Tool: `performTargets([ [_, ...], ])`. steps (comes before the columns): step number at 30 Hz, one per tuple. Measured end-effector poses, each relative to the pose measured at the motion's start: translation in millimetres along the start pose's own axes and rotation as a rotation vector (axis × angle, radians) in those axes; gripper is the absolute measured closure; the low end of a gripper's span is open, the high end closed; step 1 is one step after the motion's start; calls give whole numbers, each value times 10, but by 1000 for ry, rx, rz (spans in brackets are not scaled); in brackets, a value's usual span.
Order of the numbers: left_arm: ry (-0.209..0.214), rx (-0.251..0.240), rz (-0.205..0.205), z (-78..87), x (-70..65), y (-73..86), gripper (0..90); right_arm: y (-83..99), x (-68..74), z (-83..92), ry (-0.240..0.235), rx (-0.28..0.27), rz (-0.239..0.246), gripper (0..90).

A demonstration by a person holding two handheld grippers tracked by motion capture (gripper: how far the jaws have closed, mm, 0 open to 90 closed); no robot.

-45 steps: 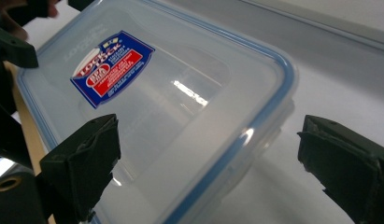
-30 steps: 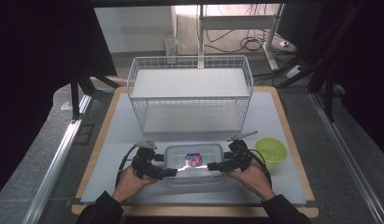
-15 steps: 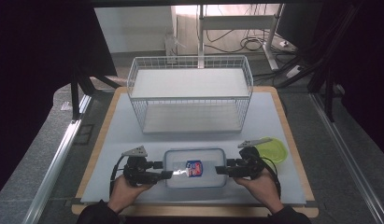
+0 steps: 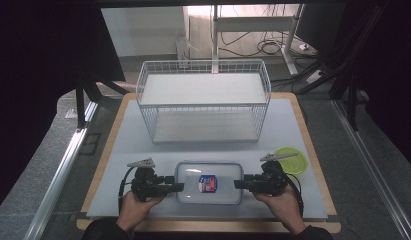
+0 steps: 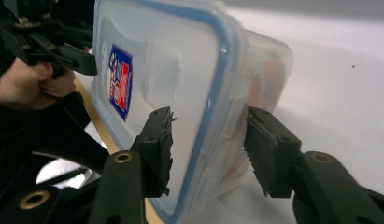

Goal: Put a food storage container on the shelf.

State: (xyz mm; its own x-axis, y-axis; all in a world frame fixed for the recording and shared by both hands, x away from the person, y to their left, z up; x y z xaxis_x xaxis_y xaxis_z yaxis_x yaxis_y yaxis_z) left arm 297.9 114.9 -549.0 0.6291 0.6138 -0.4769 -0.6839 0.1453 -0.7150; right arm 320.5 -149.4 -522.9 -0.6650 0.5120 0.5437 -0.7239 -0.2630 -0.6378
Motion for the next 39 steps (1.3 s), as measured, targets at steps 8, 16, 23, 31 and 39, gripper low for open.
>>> performTargets([
  [8, -16, -39, 11, 16, 14, -77, 505, -86, 14, 22, 53, -63, 58, 617],
  [16, -17, -18, 15, 9, 49, -56, 520, -153, -27, 90, 34, -102, 51, 681],
  [23, -13, -19, -2, 9, 60, -41, 519, -51, -79, -31, 42, -32, 84, 558],
  [31, -7, -22, -6, -1, 71, -43, 517, -96, -150, -85, -51, -42, 59, 513],
  [39, -17, -26, 12, -9, 71, -54, 512, -79, -160, -91, -66, -59, -23, 523],
])
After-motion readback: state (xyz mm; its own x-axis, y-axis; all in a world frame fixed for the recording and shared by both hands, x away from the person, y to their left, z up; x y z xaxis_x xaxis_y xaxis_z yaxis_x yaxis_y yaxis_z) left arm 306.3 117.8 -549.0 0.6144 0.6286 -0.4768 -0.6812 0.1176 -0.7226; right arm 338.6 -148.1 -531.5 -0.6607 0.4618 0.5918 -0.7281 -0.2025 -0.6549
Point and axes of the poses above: each handheld gripper's, and its own axes: z roughly backward along the jaws, y roughly out of its underside, x roughly to its left, the point moved 8 cm from there along -z, roughly forward along the jaws, and after that the axes turned 6 degrees about -y, right-handed, at the moved point
